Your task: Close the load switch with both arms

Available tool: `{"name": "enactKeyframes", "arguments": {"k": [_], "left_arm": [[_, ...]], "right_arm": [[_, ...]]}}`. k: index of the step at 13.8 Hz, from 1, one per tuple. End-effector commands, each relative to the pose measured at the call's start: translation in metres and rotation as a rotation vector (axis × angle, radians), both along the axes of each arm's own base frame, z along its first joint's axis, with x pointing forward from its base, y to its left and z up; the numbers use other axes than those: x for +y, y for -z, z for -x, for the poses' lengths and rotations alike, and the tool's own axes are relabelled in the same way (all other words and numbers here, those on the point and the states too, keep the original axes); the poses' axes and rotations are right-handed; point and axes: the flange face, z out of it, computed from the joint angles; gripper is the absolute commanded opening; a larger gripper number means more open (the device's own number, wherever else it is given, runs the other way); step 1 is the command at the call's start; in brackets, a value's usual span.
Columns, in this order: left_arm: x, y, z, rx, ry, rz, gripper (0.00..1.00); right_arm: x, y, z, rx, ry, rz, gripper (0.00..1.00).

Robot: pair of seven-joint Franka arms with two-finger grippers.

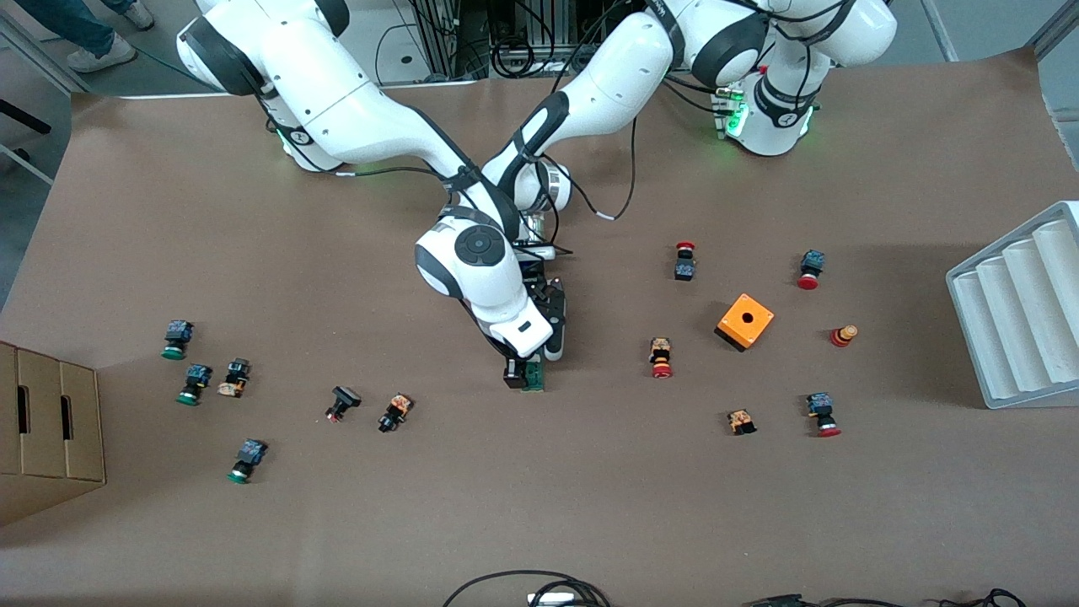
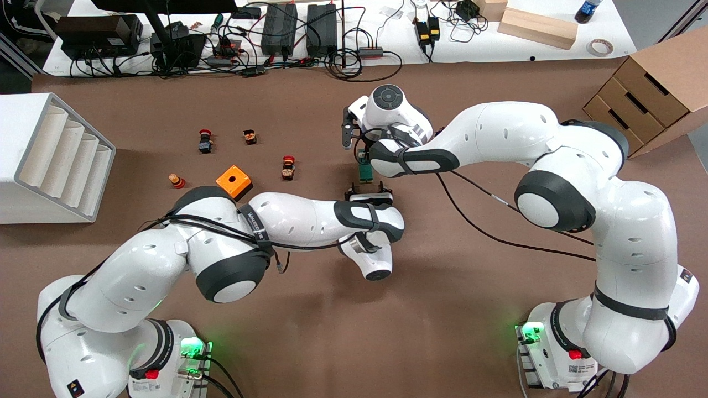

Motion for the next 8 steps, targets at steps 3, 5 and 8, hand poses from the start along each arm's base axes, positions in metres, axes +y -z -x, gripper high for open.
{"name": "enactKeyframes", "arguments": {"k": [3,5,8], "left_arm": [[-0.0003,0.0100,0.0031,0.005,0.011,0.006,1.00],[-0.0003,0.0100,0.0031,0.005,0.011,0.004,1.00],[-0.0003,0.0100,0.0031,0.005,0.011,0.006,1.00]], "right_arm": [[0.0034,-0.0157,-0.0052,-0.035,-0.010,-0.021,0.65],[0.0036,-0.0164,-0.0055,-0.037,-0.011,-0.021,0.64],[0.0036,-0.0164,-0.0055,-0.036,-0.009,-0.022,0.64]]}}
